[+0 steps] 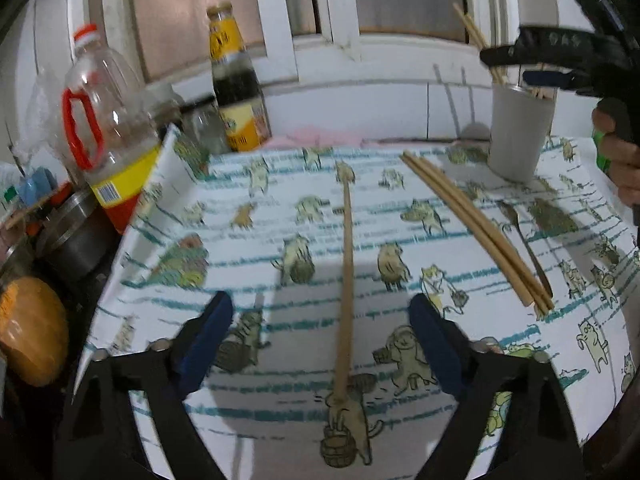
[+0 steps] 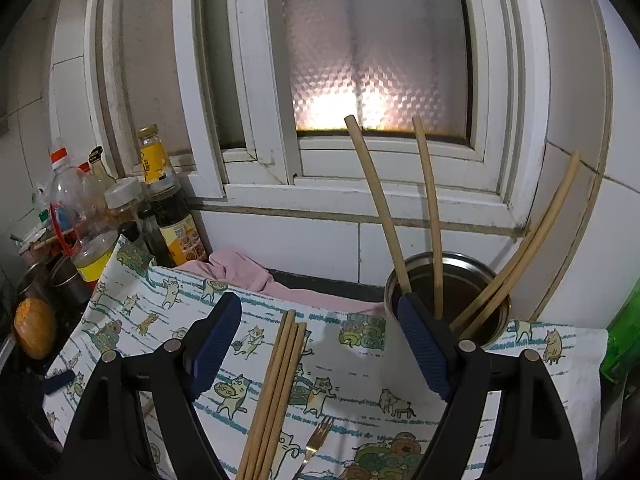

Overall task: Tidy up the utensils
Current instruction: 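Lower the left gripper onto a wooden chopstick on the cloth and close, then close the right gripper on loose chopsticks while the left gripper holds its chopstick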

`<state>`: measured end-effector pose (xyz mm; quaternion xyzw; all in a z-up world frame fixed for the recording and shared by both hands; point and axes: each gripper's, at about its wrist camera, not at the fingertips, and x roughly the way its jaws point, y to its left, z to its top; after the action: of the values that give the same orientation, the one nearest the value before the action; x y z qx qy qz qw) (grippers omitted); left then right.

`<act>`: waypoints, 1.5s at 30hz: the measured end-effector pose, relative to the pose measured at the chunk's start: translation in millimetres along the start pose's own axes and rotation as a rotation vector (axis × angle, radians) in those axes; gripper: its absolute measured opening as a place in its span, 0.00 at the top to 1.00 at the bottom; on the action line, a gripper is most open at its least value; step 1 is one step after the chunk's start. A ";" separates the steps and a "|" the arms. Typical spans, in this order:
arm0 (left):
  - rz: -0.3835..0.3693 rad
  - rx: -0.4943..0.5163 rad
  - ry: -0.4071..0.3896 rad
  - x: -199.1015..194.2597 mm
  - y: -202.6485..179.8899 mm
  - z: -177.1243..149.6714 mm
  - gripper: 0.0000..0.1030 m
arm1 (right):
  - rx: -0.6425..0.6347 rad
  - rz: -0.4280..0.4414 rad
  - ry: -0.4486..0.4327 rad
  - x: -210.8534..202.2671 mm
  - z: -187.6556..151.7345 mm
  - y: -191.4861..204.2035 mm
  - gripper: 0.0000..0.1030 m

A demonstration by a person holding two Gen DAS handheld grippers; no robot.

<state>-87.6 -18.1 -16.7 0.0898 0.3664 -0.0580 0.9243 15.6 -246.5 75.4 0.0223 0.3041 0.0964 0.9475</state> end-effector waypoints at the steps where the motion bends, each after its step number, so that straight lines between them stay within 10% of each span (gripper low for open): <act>1: -0.022 0.002 0.031 5.5 -1.1 0.4 0.33 | 0.004 -0.002 -0.002 -0.2 0.0 -0.6 0.20; 11: -0.100 -0.091 0.132 35.6 1.0 7.3 0.94 | 0.023 -0.001 0.025 5.8 -2.6 0.6 0.20; 24: -0.147 -0.086 -0.109 -33.0 20.4 45.7 0.94 | -0.045 0.116 -0.016 -2.1 -8.5 24.8 0.20; 45: -0.118 -0.051 -0.176 -61.3 32.8 69.9 0.94 | -0.093 0.074 0.114 42.8 -27.7 41.7 0.30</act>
<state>-79.7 1.9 79.5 0.0390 0.2898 -0.1105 0.9499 26.6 -197.6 32.6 -0.0162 0.3515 0.1464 0.9245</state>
